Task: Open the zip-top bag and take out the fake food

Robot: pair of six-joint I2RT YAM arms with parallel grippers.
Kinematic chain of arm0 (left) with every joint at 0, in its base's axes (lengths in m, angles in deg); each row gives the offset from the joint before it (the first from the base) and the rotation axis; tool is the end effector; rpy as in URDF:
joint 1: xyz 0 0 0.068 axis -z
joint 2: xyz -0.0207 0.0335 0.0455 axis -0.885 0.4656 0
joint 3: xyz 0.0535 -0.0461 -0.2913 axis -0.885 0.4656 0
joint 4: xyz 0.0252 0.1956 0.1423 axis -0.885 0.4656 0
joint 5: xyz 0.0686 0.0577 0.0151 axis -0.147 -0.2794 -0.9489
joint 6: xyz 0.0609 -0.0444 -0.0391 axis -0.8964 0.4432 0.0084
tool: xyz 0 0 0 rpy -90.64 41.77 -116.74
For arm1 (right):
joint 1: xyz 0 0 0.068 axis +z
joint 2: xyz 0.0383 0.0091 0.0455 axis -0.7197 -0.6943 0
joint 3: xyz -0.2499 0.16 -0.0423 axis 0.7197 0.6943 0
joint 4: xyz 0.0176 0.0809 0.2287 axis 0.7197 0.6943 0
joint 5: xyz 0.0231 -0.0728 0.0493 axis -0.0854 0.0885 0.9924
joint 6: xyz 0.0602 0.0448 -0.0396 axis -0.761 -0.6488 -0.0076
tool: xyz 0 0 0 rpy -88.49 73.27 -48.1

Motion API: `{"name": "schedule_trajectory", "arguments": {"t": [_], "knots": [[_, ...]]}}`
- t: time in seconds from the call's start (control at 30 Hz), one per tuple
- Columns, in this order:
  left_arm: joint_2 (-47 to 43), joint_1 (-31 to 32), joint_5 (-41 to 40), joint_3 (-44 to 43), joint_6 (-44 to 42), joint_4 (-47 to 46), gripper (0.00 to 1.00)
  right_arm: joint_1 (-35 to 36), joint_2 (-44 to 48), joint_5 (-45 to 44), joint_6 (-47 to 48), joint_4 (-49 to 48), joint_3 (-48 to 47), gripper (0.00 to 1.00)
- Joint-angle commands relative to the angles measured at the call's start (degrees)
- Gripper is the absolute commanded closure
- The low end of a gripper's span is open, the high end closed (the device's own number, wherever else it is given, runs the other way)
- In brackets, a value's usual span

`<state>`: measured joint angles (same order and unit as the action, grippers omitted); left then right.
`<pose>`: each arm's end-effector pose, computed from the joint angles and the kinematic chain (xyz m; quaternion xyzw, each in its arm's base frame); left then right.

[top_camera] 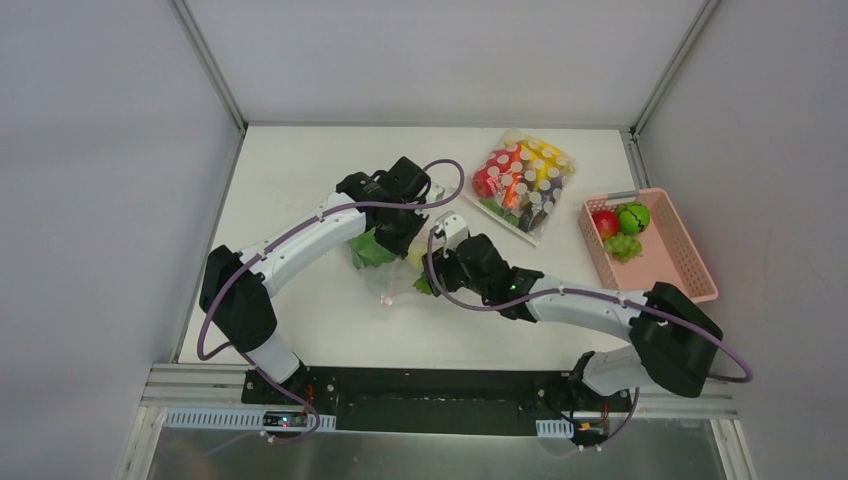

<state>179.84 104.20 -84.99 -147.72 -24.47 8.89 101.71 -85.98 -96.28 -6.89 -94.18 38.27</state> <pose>0.2519 -0.2325 0.2993 0.3103 0.9129 -0.1327 0.2297 0.1843 0.2475 0.2502 -0.3645 0.7481 0.1810 0.5241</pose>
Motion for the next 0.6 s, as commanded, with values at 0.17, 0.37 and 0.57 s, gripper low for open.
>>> {"name": "schedule_trajectory", "arguments": {"t": [0.17,0.37,0.57], "knots": [[-1.9,0.1,3.1,-1.8,0.9,0.6,1.0,1.1,-10.1,-0.7,11.0,-10.8,-4.4,0.34],[-2.1,0.1,3.7,-1.6,1.1,0.3,1.0,1.2,-14.9,-0.7,11.7,-12.2,-4.7,0.41],[-1.7,0.1,3.1,-1.7,1.2,0.5,1.0,1.8,-12.4,-3.0,8.8,-11.4,-3.8,0.43]]}}
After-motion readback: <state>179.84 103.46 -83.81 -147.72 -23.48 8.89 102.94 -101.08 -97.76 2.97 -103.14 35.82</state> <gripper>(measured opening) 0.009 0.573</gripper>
